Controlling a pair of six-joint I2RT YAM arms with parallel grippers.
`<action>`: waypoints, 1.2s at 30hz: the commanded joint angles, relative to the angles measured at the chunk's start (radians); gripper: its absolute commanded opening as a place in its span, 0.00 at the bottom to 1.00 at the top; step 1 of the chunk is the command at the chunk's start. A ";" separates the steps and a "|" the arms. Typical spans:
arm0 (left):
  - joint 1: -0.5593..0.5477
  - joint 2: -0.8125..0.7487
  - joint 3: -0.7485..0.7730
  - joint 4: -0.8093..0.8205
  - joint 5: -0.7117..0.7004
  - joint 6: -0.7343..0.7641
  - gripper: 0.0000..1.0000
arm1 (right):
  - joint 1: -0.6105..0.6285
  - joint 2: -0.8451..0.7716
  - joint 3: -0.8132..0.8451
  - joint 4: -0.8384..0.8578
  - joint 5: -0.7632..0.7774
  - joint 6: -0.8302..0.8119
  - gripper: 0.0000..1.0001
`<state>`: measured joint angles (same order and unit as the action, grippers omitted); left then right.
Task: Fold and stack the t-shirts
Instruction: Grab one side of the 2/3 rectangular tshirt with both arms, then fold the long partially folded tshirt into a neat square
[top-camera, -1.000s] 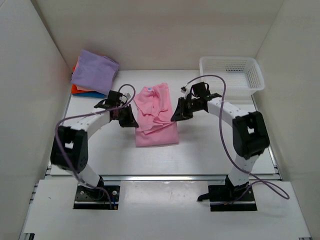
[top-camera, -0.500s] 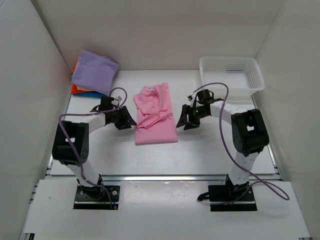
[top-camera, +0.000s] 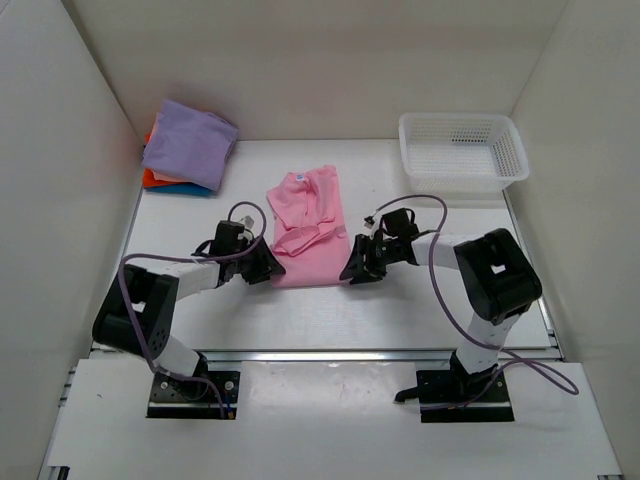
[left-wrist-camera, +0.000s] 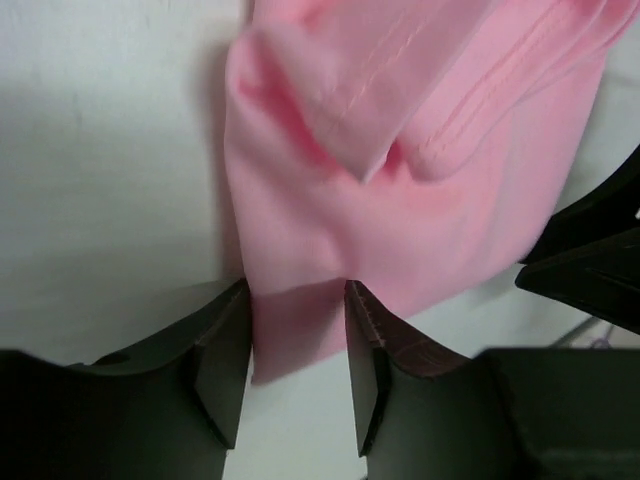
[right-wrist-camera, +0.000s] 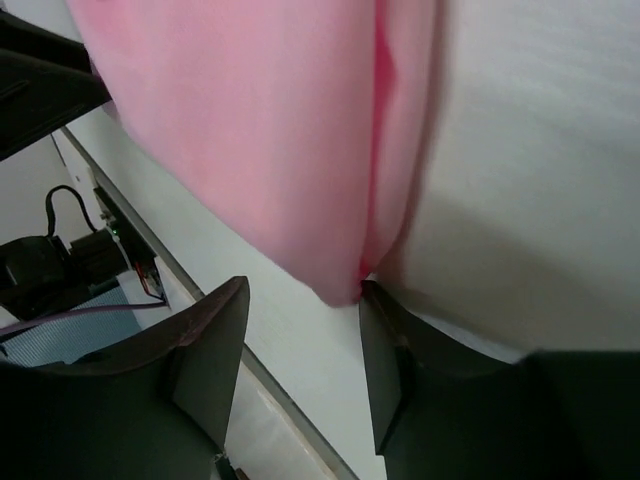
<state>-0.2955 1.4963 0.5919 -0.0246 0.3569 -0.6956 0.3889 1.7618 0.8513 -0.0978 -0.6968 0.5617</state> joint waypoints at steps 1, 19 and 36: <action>-0.027 0.054 0.042 0.061 -0.075 -0.019 0.51 | 0.014 0.068 0.031 0.092 0.042 0.018 0.39; -0.122 -0.447 -0.154 -0.331 -0.018 0.062 0.00 | 0.182 -0.426 -0.224 -0.069 0.099 0.076 0.00; 0.047 -0.236 0.218 -0.335 0.062 0.110 0.00 | -0.040 -0.188 0.200 -0.246 -0.113 -0.092 0.00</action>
<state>-0.2951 1.1553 0.6674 -0.4301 0.4332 -0.6453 0.4141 1.4761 0.8711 -0.3248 -0.7620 0.5674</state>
